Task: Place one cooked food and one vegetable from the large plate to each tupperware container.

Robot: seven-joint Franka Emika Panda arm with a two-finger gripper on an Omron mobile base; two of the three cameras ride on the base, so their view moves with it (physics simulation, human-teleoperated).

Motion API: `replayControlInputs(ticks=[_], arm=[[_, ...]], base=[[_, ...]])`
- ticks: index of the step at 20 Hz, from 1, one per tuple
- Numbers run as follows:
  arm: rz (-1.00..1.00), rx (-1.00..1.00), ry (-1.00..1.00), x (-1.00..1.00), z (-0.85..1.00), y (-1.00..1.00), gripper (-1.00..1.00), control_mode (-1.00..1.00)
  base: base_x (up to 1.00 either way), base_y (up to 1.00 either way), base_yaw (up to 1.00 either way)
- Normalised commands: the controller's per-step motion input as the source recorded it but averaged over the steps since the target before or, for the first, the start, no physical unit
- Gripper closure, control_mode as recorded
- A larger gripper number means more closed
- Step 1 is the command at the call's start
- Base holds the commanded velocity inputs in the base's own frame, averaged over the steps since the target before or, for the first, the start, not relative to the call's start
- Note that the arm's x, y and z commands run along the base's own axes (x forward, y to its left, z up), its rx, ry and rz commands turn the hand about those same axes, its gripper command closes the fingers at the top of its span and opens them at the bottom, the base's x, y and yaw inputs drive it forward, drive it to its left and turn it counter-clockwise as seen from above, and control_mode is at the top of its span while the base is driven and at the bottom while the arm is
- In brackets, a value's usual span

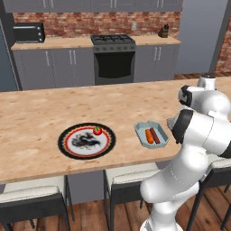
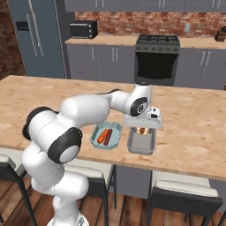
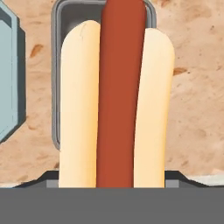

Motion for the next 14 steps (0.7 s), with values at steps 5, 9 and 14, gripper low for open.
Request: replayControlInputs(ticks=[5,9,14], arm=[[0.05,0.0,0.0,0.06,-0.29,-0.04,1.0,-1.0],[0.06,0.0,0.0,0.34,-0.24,0.0,1.0,-1.0],[0.01,0.0,0.01,0.18,-0.11,-0.01,1.0,-1.0]], base=[[0.0,0.0,0.0],[0.0,0.0,0.0],[0.0,0.0,0.0]])
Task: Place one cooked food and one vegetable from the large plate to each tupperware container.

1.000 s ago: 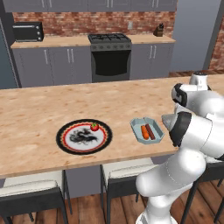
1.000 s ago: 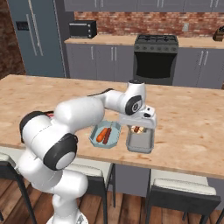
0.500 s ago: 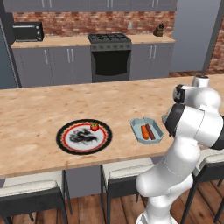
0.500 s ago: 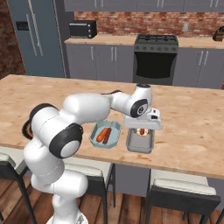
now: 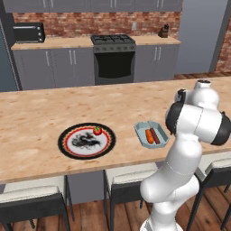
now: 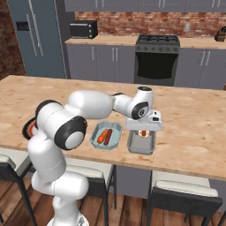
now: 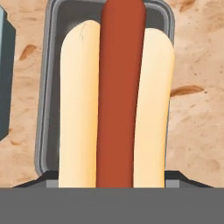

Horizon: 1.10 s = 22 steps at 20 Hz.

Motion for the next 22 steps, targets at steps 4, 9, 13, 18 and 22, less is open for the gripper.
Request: replayControlInputs(ticks=[4,9,13,18,22], arm=[[0.0,0.0,-0.05,0.01,-0.17,0.0,1.0,-1.0],[0.0,0.02,-0.1,0.0,-0.24,-0.04,1.0,-1.0],[0.0,0.0,-0.04,0.06,-0.39,0.0,1.0,-1.0],[0.0,0.0,0.0,0.1,-0.28,0.0,1.0,-1.0],[0.0,0.0,0.0,0.16,-0.08,0.0,1.0,-1.0]], base=[[0.0,0.0,0.0],[0.0,0.0,0.0],[0.0,0.0,0.0],[0.0,0.0,0.0],[0.0,0.0,0.0]])
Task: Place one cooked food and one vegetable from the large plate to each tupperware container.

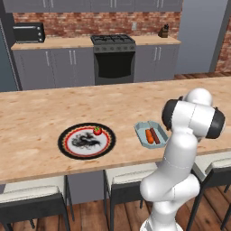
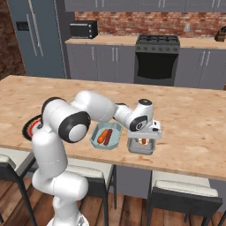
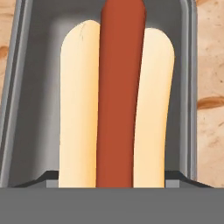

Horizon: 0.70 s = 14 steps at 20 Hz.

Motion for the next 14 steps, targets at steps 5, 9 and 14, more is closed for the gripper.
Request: replayControlInputs(ticks=[5,9,14], arm=[[0.0,0.0,-0.01,0.16,-0.05,0.0,1.0,-1.0],[0.0,0.0,-0.01,0.18,-0.07,0.0,1.0,-1.0],[0.0,0.0,0.0,0.0,-0.1,-0.04,1.0,-1.0]], base=[[0.0,0.0,0.0],[0.0,0.0,0.0],[0.0,0.0,0.0]])
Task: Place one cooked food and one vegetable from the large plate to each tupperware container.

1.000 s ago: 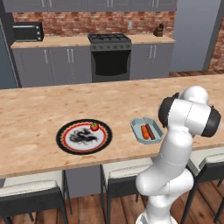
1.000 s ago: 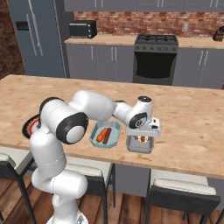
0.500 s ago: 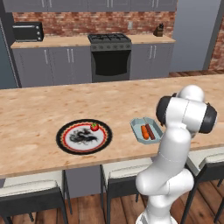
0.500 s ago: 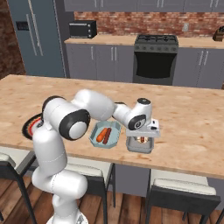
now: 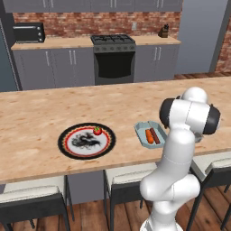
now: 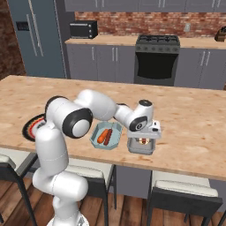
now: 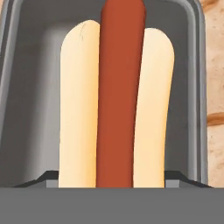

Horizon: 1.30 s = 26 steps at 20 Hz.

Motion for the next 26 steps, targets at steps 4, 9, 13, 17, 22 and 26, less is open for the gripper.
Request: replayControlInputs(ticks=[4,9,13,17,22,26], arm=[[0.0,0.0,0.0,-0.07,-0.07,-0.03,1.0,-1.0],[-0.01,0.0,-0.02,-0.03,-0.02,0.0,1.0,-1.0],[-0.01,0.0,-0.01,0.01,0.0,-0.04,1.0,-1.0],[0.0,0.0,0.0,0.0,0.0,0.0,-1.0,-1.0],[0.0,0.0,0.0,0.0,0.03,0.0,-1.0,-1.0],[0.0,0.0,0.0,0.0,0.2,0.0,-1.0,-1.0]], base=[[0.0,0.0,0.0],[0.0,0.0,0.0],[0.0,0.0,0.0],[0.0,0.0,0.0],[0.0,0.0,0.0],[0.0,0.0,0.0]])
